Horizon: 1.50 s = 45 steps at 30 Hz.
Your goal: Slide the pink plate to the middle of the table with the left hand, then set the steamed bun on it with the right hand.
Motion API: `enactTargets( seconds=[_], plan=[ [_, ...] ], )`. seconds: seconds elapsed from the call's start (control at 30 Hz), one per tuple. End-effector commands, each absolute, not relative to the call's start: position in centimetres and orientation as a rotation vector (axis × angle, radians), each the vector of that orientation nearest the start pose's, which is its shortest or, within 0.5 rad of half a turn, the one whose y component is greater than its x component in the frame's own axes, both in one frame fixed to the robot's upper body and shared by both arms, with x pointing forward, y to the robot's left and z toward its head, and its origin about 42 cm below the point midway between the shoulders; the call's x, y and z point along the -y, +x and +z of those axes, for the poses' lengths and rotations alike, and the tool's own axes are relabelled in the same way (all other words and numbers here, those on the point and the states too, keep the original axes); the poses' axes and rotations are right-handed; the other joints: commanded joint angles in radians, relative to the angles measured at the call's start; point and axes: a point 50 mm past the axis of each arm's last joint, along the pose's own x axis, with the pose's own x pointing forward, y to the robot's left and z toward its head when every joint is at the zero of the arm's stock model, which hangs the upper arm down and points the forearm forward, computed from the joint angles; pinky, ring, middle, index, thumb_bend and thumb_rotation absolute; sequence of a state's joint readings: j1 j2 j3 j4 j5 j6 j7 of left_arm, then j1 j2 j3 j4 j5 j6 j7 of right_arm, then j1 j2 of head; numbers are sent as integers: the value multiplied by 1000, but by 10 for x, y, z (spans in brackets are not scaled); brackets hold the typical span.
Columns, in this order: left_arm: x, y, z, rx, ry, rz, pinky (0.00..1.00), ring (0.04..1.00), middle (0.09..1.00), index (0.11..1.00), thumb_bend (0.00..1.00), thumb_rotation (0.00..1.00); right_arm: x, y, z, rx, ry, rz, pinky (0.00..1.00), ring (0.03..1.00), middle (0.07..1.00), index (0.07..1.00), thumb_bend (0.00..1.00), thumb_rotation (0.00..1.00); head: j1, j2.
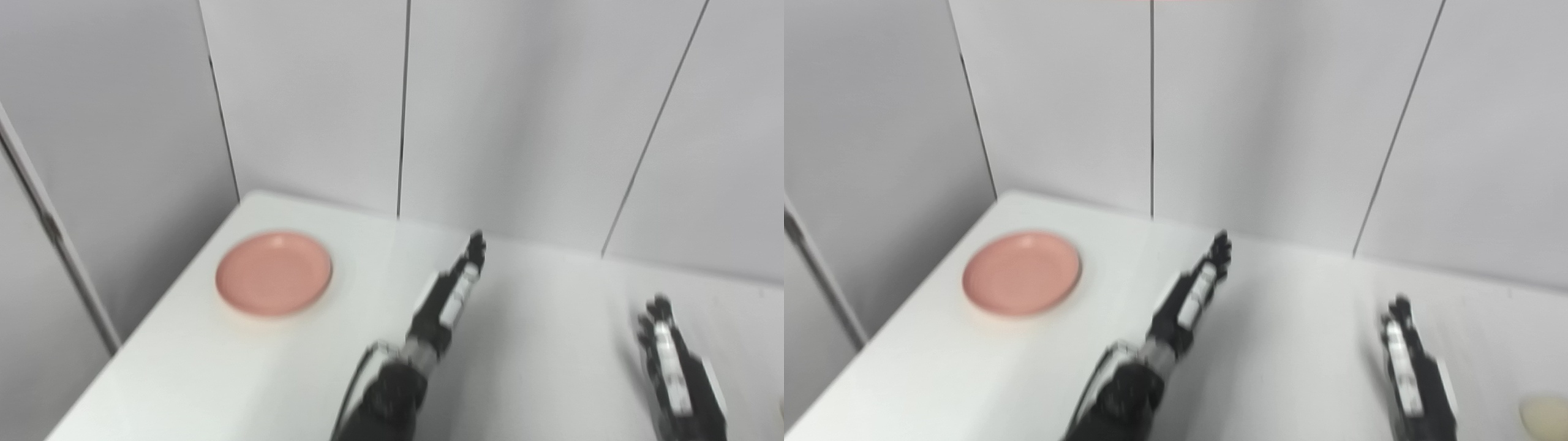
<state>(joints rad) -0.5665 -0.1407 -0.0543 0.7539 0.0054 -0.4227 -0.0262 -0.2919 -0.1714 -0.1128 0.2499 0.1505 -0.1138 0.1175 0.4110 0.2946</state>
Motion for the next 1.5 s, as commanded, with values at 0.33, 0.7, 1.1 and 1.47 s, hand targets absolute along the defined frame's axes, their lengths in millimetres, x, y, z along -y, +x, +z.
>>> enactTargets(
  seconds=[0.33, 0.7, 1.1, 1.47],
  plan=[
    [-124, 412, 108, 246, -113, -38, 928, 948, 936, 924, 526, 997, 272, 373, 133, 175, 12, 18, 975, 948, 961, 971, 567, 789, -15, 2],
    [-191, 435, 151, 335, -47, 127, 854, 829, 816, 803, 625, 1000, 267, 374, 134, 190, -8, 15, 913, 917, 930, 940, 625, 805, -28, 2],
    [-245, 445, 188, 367, -27, 288, 760, 727, 726, 716, 670, 1000, 266, 376, 135, 192, -25, 8, 943, 909, 926, 939, 634, 830, -21, -2],
    [-296, 444, 205, 321, 66, 372, 834, 763, 749, 745, 670, 1000, 267, 376, 135, 195, -24, 11, 955, 931, 940, 953, 647, 838, -15, -2]
  ],
)
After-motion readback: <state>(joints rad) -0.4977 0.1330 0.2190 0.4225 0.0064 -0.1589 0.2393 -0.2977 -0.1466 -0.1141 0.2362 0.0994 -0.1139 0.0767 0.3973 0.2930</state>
